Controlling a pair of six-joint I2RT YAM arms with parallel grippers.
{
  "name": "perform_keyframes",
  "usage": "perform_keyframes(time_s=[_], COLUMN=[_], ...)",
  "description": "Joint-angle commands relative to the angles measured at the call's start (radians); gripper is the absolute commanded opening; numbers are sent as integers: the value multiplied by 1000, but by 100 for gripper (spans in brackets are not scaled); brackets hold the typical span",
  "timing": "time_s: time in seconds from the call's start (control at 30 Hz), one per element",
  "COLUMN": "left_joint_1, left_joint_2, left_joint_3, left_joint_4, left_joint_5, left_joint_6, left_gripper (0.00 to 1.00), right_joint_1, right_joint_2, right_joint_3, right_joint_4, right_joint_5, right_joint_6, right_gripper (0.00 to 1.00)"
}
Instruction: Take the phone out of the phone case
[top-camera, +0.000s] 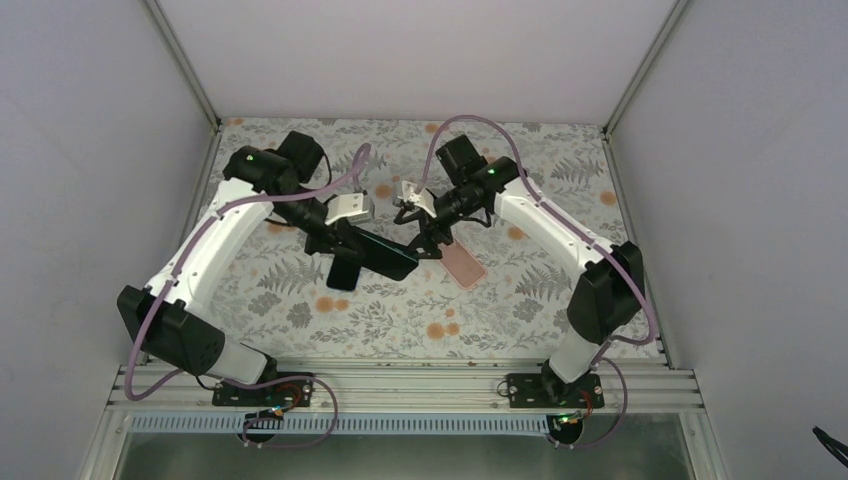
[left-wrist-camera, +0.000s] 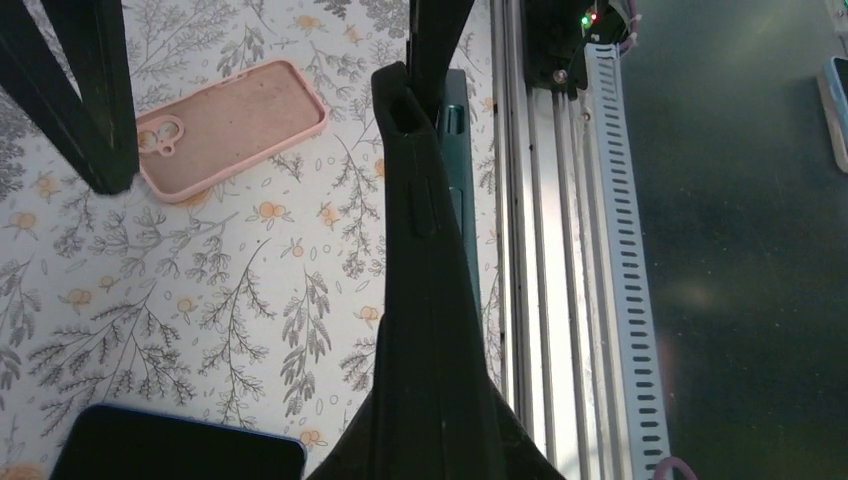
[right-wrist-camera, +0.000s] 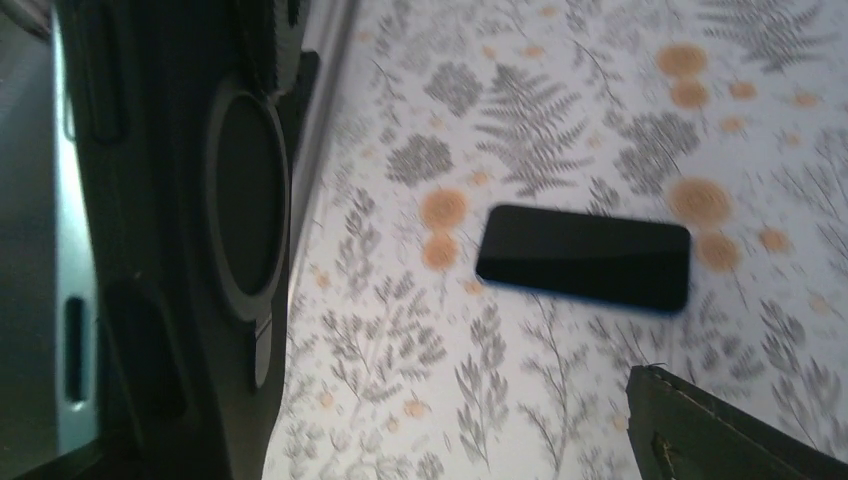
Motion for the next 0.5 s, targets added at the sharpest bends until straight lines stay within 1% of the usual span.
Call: perform_keyframes(time_s=[0.0, 0.03, 0.1, 0.23, 0.3, 0.4, 0.47], left_joint_1=[21, 22, 28, 25, 22, 17, 17], left_joint_2=[27, 31, 36, 51, 46, 31, 22], left_joint_3=[153, 169, 192, 235, 215, 167, 145], left_joint_4=[150, 179, 212, 225, 259, 326, 365], left_joint_5=[171, 143, 126, 140, 114, 55, 23], left_joint_6=[-65, -94, -126, -154, -174, -209, -229], left_gripper=[2, 2, 2, 2, 2, 2, 2], right_joint_1=[102, 117, 151, 181, 183, 186, 191], right_joint_2=[75, 83, 87, 56, 61, 103, 137], right_joint_3=[66, 75, 96, 104, 136, 217, 272], right_joint_4=[-87, -121, -128, 18, 36, -24, -85], right_joint_5=[-285, -316, -336, -340, -373, -429, -455], right_joint_6=[-94, -117, -97, 83, 127, 129, 107], right_gripper=[96, 97, 97, 96, 96, 94, 86])
